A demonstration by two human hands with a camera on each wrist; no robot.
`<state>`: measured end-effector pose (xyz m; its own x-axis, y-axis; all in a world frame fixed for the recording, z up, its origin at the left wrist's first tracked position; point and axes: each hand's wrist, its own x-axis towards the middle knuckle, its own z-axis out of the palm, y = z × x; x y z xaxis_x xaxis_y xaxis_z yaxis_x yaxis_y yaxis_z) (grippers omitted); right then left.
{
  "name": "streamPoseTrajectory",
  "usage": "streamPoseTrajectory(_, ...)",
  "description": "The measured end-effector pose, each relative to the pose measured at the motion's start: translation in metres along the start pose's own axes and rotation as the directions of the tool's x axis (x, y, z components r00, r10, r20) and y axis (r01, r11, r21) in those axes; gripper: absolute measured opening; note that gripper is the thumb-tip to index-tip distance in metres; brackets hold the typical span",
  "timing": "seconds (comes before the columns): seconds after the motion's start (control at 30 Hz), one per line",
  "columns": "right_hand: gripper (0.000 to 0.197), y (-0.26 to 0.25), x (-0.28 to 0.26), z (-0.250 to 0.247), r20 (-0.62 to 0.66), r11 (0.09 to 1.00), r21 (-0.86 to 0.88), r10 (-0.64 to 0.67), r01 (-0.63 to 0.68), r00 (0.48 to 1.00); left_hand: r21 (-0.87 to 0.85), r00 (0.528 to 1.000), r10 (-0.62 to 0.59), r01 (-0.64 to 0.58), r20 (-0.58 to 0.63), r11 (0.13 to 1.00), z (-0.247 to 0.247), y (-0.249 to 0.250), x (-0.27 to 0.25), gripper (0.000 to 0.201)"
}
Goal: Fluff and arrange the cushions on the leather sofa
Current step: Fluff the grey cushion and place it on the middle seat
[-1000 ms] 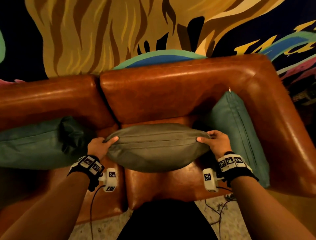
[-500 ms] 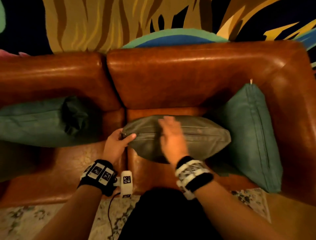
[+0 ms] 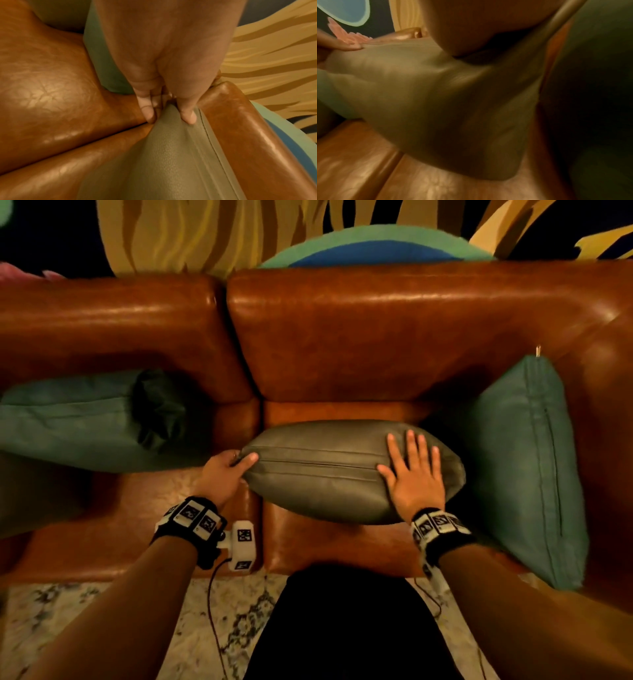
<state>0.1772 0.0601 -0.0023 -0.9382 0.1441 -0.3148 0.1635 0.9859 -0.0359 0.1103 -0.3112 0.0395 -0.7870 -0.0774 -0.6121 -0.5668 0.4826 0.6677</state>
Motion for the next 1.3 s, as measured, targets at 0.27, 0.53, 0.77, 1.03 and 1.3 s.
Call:
streamPoseTrajectory(0.27,0.031,0.046,-0.008,-0.058,0.105,0.449,0.812,0.517,-0.373,0.85,-0.445,0.959,-0.284,0.248,-0.014,0.861,0.01,0.048,-0.005,0.023)
streamPoseTrajectory(0.53,0.034,0.051,0.006,-0.078,-0.02,0.379,0.911,0.44,-0.165,0.898,-0.283,1.0,0.011,-0.014,-0.012,0.959,-0.007,0.075,-0.004,0.038)
streamPoseTrajectory(0.77,0.024,0.083,-0.006,-0.084,0.111,0.123,0.976,0.435,-0.181,0.893,-0.477,0.999,-0.041,0.046,0.021,0.877,-0.031,0.068,-0.002,0.017)
streamPoseTrajectory(1.03,0.033,0.011,-0.008,-0.153,0.225,-0.203,0.963,0.258,-0.175,0.939,0.033,0.976,-0.214,0.216,-0.039,0.976,-0.044,0.05,0.018,0.014)
streamPoseTrajectory(1.3,0.023,-0.204,-0.031,-0.153,0.024,0.124,0.992,0.039,-0.028,0.999,-0.119,0.716,-0.068,0.207,0.694,0.971,-0.04,0.144,-0.019,0.073)
